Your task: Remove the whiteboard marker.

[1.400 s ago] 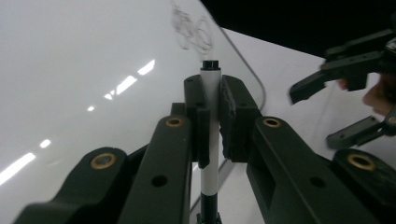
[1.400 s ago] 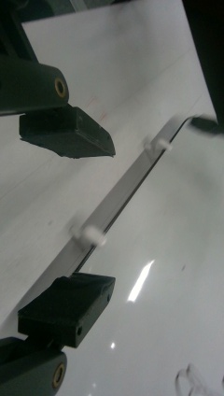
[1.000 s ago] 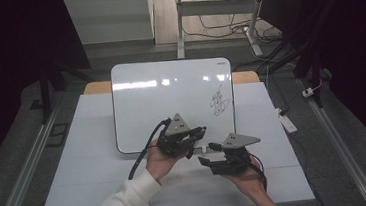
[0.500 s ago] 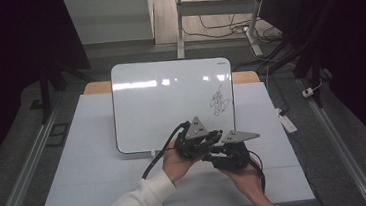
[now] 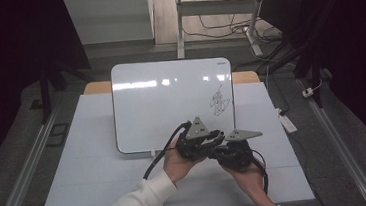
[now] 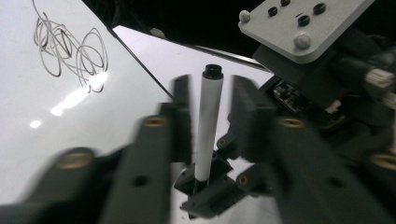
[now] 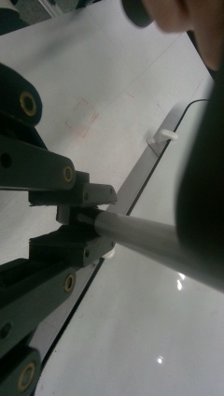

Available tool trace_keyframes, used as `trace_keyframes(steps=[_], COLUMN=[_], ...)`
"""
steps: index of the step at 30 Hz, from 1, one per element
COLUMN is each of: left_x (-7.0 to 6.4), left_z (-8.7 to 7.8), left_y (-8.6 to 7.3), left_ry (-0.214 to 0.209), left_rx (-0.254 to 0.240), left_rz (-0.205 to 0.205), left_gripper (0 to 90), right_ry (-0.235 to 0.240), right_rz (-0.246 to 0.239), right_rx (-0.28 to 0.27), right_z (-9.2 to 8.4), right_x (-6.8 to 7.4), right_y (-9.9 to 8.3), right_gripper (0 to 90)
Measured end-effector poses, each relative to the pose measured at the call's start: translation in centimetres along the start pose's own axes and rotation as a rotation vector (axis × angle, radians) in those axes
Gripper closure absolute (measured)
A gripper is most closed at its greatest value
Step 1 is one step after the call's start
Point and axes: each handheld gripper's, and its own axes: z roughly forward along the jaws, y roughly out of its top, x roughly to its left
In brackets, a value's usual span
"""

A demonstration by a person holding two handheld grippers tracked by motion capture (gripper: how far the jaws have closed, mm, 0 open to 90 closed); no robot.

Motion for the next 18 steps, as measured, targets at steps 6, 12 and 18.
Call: trace_keyframes(steps=[6, 12, 18], left_x=[1.4, 3.2, 4.5], left_z=[-4.0, -8.6, -12.8], left_y=[-1.8, -5.3, -9.5], left_ry=[0.014, 0.061, 0.128], left_rx=[0.007, 0.031, 0.057], left_rz=[-0.045, -0.123, -0.189], left_gripper=[47.6, 40.2, 36.0], right_ry=[-0.009, -0.039, -0.057], right_rz=[-0.022, -0.051, -0.065], right_rx=[-0.035, -0.098, -0.129], right_z=[-0.4, -1.4, -2.1], right_x=[-0.4, -1.3, -1.7], right_y=[-0.1, 0.0, -0.1], right_gripper=[77.3, 77.3, 77.3])
